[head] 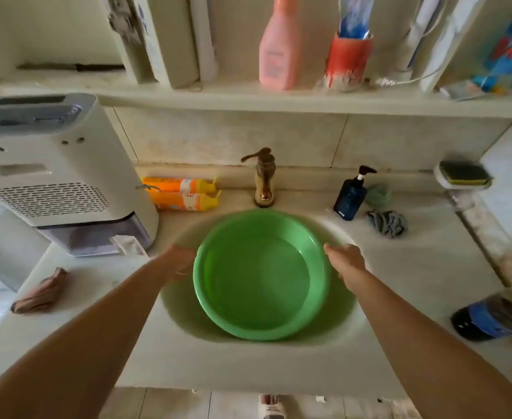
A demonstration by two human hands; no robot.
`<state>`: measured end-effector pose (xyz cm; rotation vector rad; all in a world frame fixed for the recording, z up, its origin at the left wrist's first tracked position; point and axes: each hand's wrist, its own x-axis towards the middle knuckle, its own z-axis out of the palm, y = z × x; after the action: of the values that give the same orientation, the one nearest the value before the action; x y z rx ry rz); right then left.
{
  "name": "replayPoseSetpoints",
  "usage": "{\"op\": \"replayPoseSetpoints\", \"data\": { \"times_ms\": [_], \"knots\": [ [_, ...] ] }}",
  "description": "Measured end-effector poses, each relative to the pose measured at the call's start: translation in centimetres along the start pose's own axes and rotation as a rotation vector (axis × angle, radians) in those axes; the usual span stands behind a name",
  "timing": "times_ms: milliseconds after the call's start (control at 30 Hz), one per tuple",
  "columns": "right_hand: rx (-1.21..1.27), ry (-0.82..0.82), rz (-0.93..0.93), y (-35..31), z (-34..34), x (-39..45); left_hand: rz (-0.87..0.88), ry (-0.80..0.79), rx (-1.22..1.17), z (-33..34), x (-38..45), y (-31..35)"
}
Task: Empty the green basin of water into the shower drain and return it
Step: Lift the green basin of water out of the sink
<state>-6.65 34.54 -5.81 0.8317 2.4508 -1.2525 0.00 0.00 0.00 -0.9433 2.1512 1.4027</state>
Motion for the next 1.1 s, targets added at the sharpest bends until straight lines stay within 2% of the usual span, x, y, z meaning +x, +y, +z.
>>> {"op": "replayPoseSetpoints", "data": {
  "times_ms": [67,233,333,533,633,867,1100],
  "knots": [
    [-0.21,0.047,-0.047,0.0,-0.2,1.7,-0.01,0.003,0.042,1.2,1.5,-0.2],
    [-0.377,-0.162,-0.084,0.9,1.6,4.4,-0.137,0.014,0.032,3.9,4.7,-2.7],
    [-0.215,-0.205,0.0,1.4,2.9,5.0,-0.211,0.061,0.031,4.6,5.2,-3.3],
    [0.057,-0.238,0.192,2.9,3.9,5.6,-0.217,0.122,0.025,5.0,6.1,-4.5],
    [0.155,-0.255,0.222,2.6,3.8,5.4,-0.2,0.141,0.008,5.3,5.5,-4.4],
    [0.252,-0.286,0.181,1.3,2.2,5.0,-0.147,0.17,-0.044,5.3,4.2,-4.6],
    [0.316,-0.312,0.111,-0.7,1.4,2.5,-0.117,0.114,-0.297,2.4,1.7,-5.5]
  ]
}}
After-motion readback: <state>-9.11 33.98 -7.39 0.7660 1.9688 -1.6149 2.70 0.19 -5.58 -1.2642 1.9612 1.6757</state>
